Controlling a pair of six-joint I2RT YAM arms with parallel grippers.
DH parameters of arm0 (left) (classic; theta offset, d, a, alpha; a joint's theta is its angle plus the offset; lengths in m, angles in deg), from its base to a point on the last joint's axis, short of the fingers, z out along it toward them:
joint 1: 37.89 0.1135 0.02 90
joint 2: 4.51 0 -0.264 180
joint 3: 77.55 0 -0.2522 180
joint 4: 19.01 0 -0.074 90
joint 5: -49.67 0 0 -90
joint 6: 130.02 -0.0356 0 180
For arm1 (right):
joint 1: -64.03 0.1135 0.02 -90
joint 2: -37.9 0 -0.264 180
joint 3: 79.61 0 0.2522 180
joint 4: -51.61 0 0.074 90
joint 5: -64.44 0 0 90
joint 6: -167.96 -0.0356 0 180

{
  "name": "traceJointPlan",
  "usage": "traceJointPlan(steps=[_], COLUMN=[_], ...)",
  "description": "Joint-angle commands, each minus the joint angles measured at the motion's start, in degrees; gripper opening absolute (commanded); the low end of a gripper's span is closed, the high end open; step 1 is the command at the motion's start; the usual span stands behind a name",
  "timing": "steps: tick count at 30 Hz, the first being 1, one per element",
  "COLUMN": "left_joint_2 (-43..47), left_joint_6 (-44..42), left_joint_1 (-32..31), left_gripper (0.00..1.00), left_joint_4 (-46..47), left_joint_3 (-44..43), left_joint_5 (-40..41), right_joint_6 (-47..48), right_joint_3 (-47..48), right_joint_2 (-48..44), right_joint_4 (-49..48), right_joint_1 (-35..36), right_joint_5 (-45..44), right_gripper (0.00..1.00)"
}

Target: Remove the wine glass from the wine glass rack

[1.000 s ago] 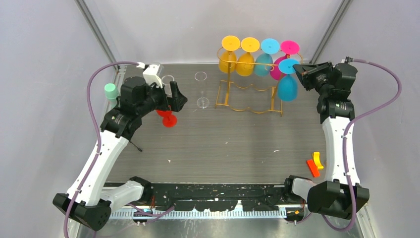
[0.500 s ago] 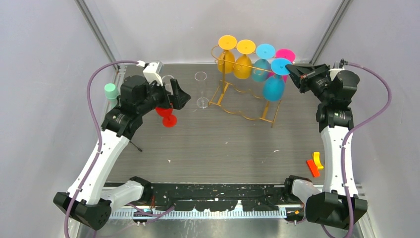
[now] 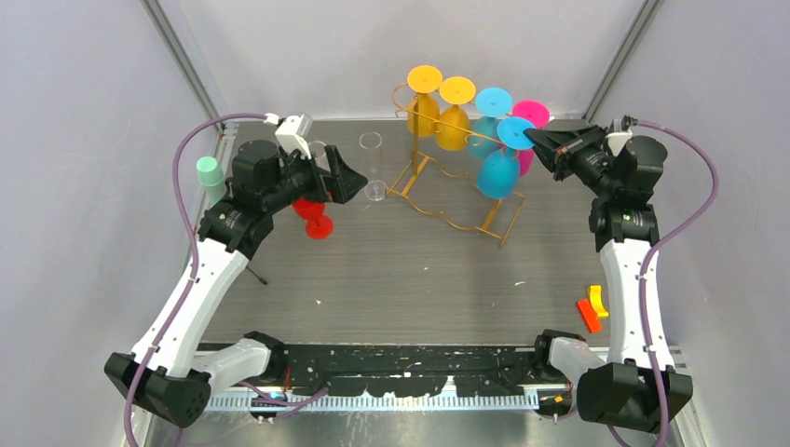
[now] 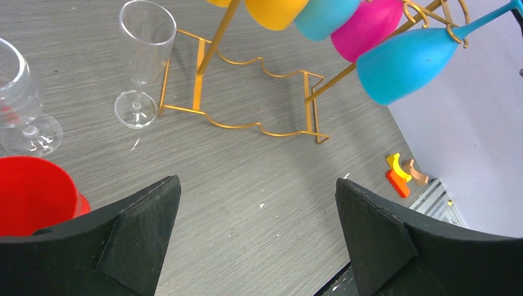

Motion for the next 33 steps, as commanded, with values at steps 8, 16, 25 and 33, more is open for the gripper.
traceJointPlan(steps=[8,16,25,33], left_joint_2=[-0.1,-0.9,-1.6,-2.1], left_joint_6=[1.5,2.2,2.7,3.5], left_joint_1=[-0.1,-0.1,-0.1,-0.1], left_gripper=[1.00,1.00,1.00,1.00], left_joint_4=[4.2,5.0,5.5,5.9], left_joint_3=[0.5,0.7,0.7,0.8], left_joint_5=[-2.1,-2.2,-2.8,-3.1], right_joint_6=[3.4,6.1,6.5,9.3], right_joint_3=[-3.4,-3.2,-4.4,-3.8], right_joint_2=[-0.4,-2.4,-4.6,-6.5], right_joint_4=[-0.4,4.2,5.8,9.4], right_joint_1=[2.5,3.3,3.5,3.6], right_joint_5=[2.0,3.5,2.9,0.0], right_gripper=[0.00,0.00,0.00,0.00])
